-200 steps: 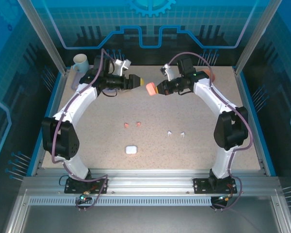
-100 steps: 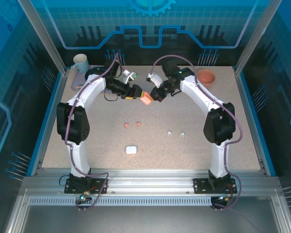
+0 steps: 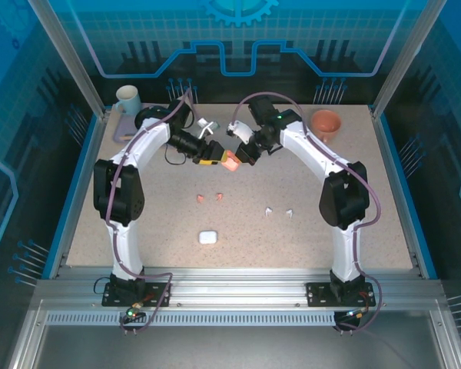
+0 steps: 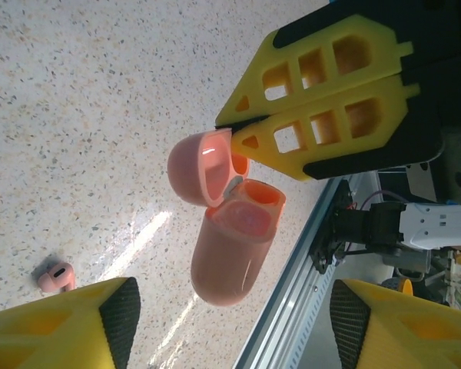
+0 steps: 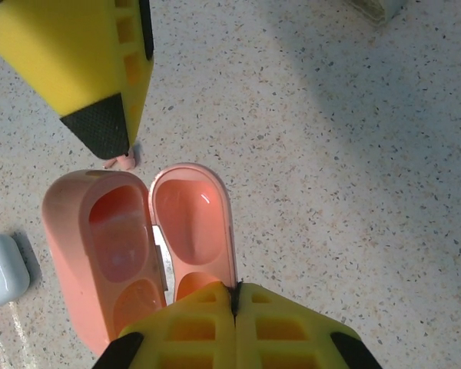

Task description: Insert wireless bluetooth earbuds into charging case

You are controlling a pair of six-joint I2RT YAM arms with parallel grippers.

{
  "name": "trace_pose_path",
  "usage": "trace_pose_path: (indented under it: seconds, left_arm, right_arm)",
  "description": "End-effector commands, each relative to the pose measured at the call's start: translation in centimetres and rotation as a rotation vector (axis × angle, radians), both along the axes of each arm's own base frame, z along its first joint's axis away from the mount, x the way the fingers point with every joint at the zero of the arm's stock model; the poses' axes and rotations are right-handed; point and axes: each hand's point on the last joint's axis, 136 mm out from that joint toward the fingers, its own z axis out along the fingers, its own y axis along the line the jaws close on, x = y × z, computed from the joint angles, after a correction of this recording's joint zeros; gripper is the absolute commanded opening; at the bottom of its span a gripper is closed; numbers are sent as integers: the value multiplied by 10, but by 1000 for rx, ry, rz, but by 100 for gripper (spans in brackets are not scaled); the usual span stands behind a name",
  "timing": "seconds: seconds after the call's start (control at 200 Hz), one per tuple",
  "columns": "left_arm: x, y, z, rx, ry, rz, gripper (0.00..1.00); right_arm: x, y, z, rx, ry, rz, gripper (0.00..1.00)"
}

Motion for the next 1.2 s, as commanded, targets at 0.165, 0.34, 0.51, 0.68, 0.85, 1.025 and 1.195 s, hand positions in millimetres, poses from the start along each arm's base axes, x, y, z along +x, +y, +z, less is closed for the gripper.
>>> trace_pose_path:
  seconds: [0.165,0.34,0.51,0.68,0.85,1.025,1.195]
  left_arm:
    - [-12,-13,2,-56,43,-60,58]
    - [-16,-16,2,-73,58,-76,54]
    - [-16,-17,-1,-79,72,-80,50]
    - [-16,-18,-5,-80,83,-82,45]
    - [-13,-19,-9,-77,87,-76,40]
    - [-10,-20,-8,-83,81,-72,35]
    - [-9,-21,-7,-95,83,-71,27]
  right_arm:
    - [-8,12,19,9,-64,54,0]
    - [-9,13,20,4,-70,58,0]
    - [-8,13,22,6,-78,58,0]
    - [-10,14,24,11,-78,62,0]
    - [-12,16,23,8,-77,69,0]
    - [-14,17,23,6,-76,72,0]
    - [-14,18,22,2,-76,70,0]
